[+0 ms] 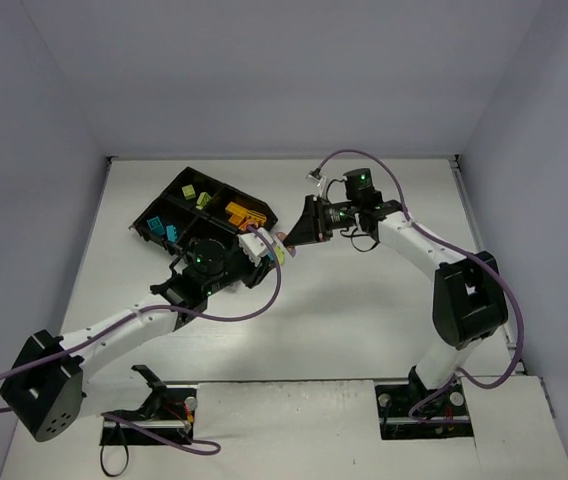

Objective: Sort the legos into containers by color

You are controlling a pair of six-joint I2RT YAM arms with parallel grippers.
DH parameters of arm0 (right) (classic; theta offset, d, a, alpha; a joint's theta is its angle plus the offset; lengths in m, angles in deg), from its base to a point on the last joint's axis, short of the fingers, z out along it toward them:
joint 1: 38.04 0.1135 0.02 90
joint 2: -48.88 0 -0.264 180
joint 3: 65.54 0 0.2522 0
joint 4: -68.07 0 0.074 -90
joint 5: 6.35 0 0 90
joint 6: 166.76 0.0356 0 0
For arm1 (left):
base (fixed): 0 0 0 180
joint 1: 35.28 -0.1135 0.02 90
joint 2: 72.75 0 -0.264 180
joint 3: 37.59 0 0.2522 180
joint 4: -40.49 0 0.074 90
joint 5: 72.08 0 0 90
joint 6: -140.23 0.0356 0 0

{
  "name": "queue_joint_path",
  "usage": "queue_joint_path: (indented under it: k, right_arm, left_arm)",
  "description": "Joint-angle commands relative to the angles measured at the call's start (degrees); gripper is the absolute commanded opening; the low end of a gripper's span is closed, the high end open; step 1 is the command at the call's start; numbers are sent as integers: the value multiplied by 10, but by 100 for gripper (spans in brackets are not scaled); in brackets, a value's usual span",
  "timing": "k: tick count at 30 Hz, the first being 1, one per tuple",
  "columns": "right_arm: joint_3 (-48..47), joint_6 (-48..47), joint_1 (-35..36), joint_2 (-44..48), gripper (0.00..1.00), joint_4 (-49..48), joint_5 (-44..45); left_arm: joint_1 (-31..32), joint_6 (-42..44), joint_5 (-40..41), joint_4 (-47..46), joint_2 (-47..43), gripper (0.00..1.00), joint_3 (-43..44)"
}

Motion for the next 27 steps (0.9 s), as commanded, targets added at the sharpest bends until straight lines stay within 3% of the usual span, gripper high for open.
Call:
queue_joint_path:
  k: [1, 8, 13, 27]
  right_arm:
    - [-7, -7, -38, 31, 0, -26, -11]
    - [0, -9, -61, 39, 0, -26, -11]
    - [-43, -24, -26, 13, 1, -24, 61]
    - [-269, -132, 126, -185, 9, -7, 203]
  left_arm:
    - [-2, -6, -3, -37, -30, 25, -4]
    - [-2, -15, -2, -40, -37, 25, -9]
    - [-2, -31, 35, -16, -71, 25, -13]
    - [-8, -128, 208, 254, -271, 24, 24]
